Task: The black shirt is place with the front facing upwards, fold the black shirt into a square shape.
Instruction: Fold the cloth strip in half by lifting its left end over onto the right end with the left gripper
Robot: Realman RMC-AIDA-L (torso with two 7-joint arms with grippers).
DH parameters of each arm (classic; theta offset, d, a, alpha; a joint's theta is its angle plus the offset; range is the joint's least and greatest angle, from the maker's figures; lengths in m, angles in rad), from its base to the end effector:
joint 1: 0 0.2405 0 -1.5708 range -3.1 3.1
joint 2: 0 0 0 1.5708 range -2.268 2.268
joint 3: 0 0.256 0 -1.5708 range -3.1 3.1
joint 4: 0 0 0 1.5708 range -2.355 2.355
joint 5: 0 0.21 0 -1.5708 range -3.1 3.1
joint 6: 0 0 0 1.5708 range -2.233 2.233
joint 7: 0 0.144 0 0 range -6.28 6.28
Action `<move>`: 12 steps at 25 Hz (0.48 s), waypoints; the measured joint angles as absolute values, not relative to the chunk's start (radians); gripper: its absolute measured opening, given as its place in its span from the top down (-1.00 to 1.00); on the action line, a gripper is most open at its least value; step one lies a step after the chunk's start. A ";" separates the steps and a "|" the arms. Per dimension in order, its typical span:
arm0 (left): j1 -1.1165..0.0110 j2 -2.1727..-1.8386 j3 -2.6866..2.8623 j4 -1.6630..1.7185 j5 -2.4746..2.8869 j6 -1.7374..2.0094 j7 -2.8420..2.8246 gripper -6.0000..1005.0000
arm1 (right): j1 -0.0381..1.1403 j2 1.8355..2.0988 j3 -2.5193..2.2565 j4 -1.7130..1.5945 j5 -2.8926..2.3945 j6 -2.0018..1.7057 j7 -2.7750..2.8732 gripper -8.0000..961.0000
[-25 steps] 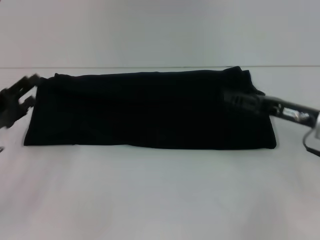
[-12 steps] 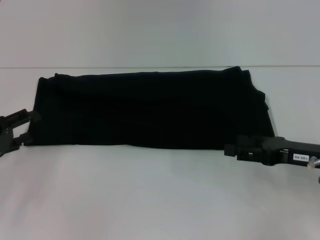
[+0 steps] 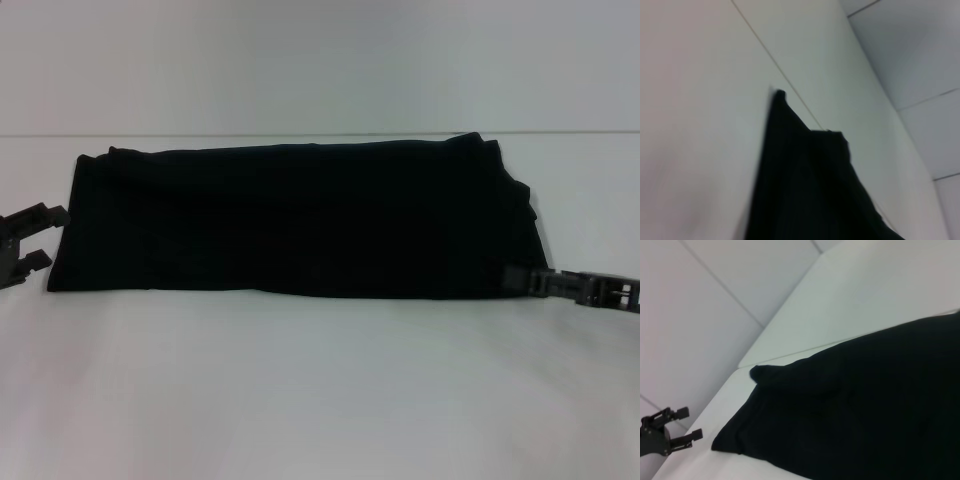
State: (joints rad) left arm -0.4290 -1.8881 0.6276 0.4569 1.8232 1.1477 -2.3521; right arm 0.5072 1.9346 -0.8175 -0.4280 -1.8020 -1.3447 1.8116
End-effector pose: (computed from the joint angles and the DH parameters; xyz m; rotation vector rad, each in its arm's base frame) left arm -0.3771 0.3433 0.0785 -1.5466 -1.9524 -0.9238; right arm 0.3136 0.3407 0.0187 -2.3500 1.4125 0.7381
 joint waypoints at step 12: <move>-0.496 -1.895 0.633 0.453 1.982 0.993 -2.326 -0.66 | 0.521 1.928 -0.804 -0.517 -1.900 -1.325 1.925 -0.96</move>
State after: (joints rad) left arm -0.4958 -1.8952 0.6332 0.4532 1.9821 0.9932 -2.3264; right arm 0.5210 1.9282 -0.8036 -0.5170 -1.9004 -1.3248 1.9251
